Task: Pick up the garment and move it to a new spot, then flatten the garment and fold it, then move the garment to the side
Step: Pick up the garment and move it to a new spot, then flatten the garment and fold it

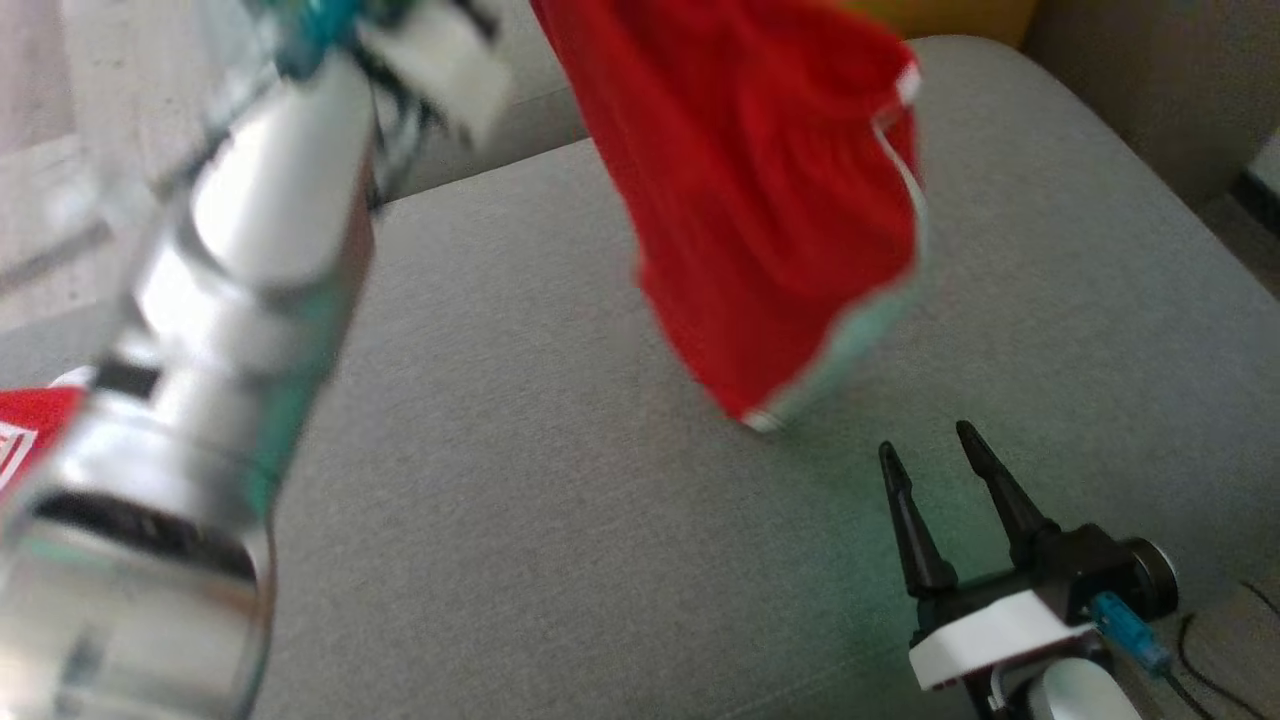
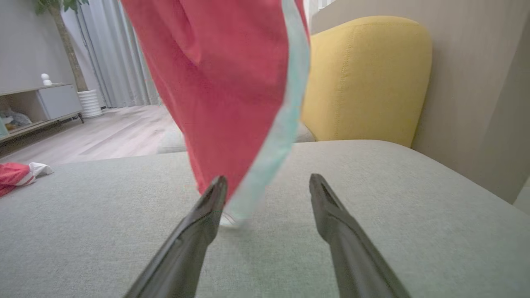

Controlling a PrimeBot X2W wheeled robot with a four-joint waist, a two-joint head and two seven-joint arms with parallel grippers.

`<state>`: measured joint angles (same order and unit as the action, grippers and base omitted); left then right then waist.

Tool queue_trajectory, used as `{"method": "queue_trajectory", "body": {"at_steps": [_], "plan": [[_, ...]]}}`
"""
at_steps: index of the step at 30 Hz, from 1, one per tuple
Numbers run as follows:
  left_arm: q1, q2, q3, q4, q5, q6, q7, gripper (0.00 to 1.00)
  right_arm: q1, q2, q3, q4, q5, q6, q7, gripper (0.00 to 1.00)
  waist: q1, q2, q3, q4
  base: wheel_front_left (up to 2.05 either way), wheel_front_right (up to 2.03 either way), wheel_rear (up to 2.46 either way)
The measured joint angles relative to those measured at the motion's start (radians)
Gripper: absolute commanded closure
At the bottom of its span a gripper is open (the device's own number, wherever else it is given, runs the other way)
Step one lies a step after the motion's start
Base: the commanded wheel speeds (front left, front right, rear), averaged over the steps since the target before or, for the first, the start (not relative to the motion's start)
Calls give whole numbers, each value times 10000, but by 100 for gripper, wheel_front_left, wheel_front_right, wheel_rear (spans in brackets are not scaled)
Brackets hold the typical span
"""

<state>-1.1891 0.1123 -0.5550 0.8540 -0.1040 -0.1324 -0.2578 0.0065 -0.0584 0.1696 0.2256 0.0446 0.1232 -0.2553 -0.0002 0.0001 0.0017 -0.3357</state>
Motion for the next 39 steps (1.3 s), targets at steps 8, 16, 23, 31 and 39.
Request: {"method": "queue_trajectory", "body": {"at_steps": [8,16,23,31,39], "plan": [[4485,226,414,-19,-830,487,12,0,81,42,-19,25,259,0,0,0,1,0,209,205,0,0,0],[8707,278,2211,-2301,-1231,1893,13,0,565,98,-506,178,274,0,0,0,1,0,-66,1020,0,0,0],[11958,-424,3568,-5405,-1126,2027,13,0,1438,125,-984,307,366,2,0,0,1,0,-624,2184,0,0,0],[13745,-552,3365,-6715,-453,2008,13,0,2073,138,-1373,153,418,2,0,0,0,0,-1353,3116,0,0,0],[14330,-550,3321,-6792,433,2217,13,0,2750,148,-1377,136,244,2,0,0,0,0,-2055,3566,0,0,0]]}}
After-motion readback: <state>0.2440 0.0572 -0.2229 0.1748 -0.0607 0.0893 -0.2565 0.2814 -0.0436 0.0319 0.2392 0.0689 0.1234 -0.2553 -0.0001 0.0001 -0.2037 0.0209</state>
